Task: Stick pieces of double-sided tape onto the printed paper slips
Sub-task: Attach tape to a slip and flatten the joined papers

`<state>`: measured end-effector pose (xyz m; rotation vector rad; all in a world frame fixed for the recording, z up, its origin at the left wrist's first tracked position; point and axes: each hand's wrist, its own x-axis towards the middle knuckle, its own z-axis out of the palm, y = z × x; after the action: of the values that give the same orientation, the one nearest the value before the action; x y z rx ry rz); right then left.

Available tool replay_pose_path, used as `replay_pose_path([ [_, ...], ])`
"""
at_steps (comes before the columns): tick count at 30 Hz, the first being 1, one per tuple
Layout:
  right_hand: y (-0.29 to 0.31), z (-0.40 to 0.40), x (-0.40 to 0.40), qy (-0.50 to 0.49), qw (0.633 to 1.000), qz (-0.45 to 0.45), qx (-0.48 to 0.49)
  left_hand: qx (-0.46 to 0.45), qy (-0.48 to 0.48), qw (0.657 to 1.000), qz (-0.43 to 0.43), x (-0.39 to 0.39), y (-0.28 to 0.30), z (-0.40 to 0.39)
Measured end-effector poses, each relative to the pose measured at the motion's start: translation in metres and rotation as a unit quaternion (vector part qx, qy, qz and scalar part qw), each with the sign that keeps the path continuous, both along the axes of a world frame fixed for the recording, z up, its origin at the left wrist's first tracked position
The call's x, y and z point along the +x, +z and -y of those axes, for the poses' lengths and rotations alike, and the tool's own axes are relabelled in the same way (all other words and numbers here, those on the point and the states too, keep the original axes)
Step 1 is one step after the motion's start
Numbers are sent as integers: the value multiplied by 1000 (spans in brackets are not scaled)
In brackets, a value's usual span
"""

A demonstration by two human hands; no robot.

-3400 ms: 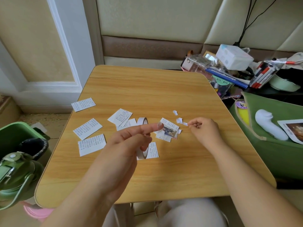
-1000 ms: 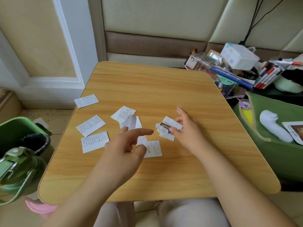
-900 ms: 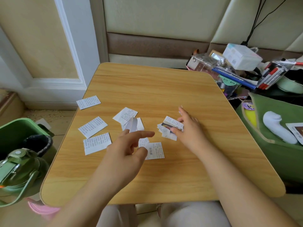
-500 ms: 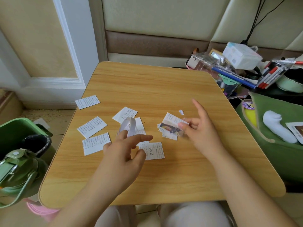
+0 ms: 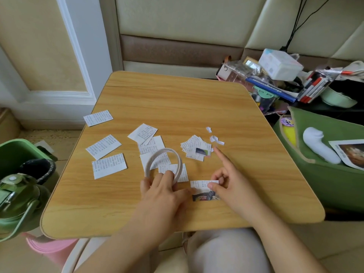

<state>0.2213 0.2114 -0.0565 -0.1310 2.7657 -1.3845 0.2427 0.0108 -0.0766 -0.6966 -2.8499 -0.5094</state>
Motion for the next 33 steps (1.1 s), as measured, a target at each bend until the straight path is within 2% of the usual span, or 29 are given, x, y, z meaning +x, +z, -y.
replay_pose_path([
  [3,2,0,1,-22,996,-60,59,-4,4,1000,-2,-1,-3,-3],
  [4,4,0,3,-41,995,-79,43,-1,5,1000,-4,-2,-4,-4],
  [5,8,-1,6,-70,995,-67,-18,1,7,1000,-6,-2,-4,-5],
  [6,15,0,10,-102,988,-14,-118,3,10,1000,-10,-2,-5,-6],
  [7,21,0,14,-123,961,60,-240,5,14,1000,-13,-3,-5,-7],
  [9,32,1,22,-128,867,194,-441,15,20,1000,-17,-4,-4,-10],
  [11,35,3,28,-135,813,274,-496,19,21,999,-23,-4,-4,-12],
  [13,31,6,31,-149,793,310,-502,21,23,999,-31,-4,-5,-12],
  [22,21,16,36,-188,823,327,-425,31,19,999,-36,-3,-9,-10],
  [33,17,20,41,-186,876,276,-349,23,22,999,-34,-2,-10,-10],
])
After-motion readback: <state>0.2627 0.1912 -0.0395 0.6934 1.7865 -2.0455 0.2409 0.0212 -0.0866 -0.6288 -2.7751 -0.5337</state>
